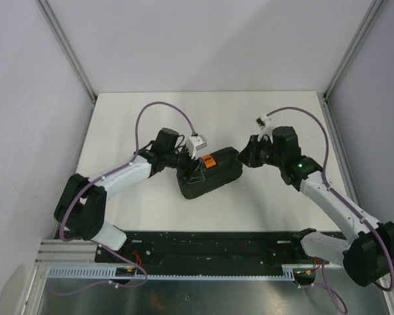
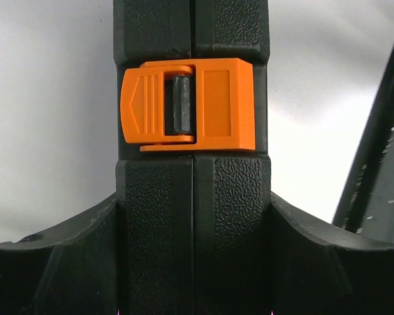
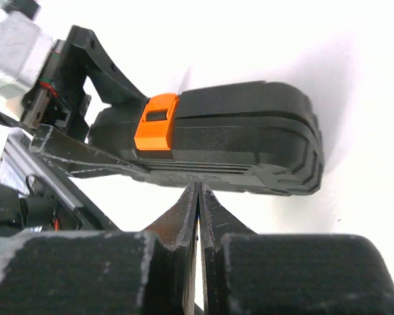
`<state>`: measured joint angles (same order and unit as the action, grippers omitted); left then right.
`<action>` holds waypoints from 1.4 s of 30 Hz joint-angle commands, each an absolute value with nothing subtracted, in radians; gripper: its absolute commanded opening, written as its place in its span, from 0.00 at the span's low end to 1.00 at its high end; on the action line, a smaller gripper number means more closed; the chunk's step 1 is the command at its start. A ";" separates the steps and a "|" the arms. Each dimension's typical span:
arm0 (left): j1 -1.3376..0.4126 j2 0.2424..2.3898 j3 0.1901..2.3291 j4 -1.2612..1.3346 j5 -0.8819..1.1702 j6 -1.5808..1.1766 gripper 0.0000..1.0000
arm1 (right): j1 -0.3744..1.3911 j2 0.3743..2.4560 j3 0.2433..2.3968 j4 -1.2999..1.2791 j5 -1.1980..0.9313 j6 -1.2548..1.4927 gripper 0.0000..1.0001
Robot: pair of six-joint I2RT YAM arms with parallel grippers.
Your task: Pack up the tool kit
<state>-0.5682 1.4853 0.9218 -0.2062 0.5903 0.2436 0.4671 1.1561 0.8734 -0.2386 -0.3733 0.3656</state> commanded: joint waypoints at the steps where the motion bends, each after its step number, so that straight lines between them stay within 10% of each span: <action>1: -0.545 1.511 1.019 -0.181 0.846 0.023 0.00 | 0.421 1.103 0.882 -0.199 -0.341 0.374 0.06; 19: -0.481 1.807 1.024 0.253 0.916 -0.725 0.01 | 0.398 1.149 0.881 -0.444 -0.021 0.455 0.07; 28: -0.476 1.884 0.969 0.407 0.779 -0.921 0.02 | 0.385 1.158 0.852 -0.542 0.016 0.481 0.59; 42: -0.475 1.949 0.887 0.554 0.713 -0.970 0.18 | 0.305 1.475 0.839 -0.170 -0.301 0.516 0.68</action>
